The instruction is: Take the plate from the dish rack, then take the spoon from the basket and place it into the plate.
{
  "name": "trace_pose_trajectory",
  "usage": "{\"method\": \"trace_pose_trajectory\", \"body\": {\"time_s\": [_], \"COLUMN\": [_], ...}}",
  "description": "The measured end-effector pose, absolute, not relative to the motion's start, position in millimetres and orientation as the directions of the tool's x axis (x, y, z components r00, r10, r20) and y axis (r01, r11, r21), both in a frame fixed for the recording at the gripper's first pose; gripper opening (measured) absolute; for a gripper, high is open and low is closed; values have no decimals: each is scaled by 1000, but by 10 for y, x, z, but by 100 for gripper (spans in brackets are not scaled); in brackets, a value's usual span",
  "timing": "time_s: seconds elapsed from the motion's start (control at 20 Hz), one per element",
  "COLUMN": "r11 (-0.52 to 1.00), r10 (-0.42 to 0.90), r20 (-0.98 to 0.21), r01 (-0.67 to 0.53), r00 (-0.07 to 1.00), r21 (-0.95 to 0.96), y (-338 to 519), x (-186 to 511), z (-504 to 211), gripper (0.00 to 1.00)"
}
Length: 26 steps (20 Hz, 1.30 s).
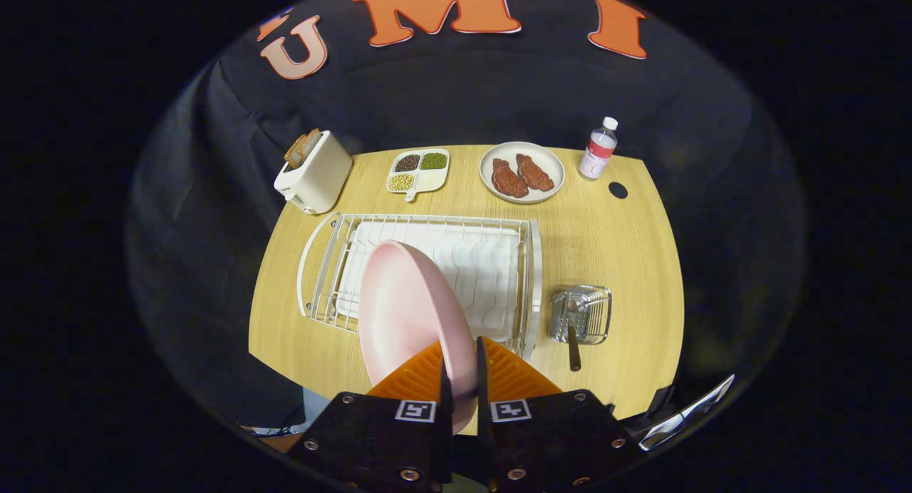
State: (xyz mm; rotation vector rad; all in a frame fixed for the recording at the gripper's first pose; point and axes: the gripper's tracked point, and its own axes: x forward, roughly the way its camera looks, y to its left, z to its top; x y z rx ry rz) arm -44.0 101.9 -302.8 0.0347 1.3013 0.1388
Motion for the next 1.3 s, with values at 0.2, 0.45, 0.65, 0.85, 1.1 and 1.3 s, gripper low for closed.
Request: {"method": "trace_pose_trajectory", "body": {"time_s": [0.2,0.45,0.65,0.85,1.1,1.3], "r11": [987,969,957,946,954,955], "r10": [162,243,286,311,289,278], "r20": [-956,-941,-936,-936,-949,-951], "r01": [-55,-23,-20,39,49,67], "r00": [245,237,206,164,124,135], "r21": [153,245,288,321,297,289], "y": [912,926,921,888,809,758], "x": [-750,-1121,-1471,-1733,-1956,-1906], "z": [-3169,-3395,-3761,-4167,-4550,-4679], "gripper": [14,14,14,14,14,14]}}
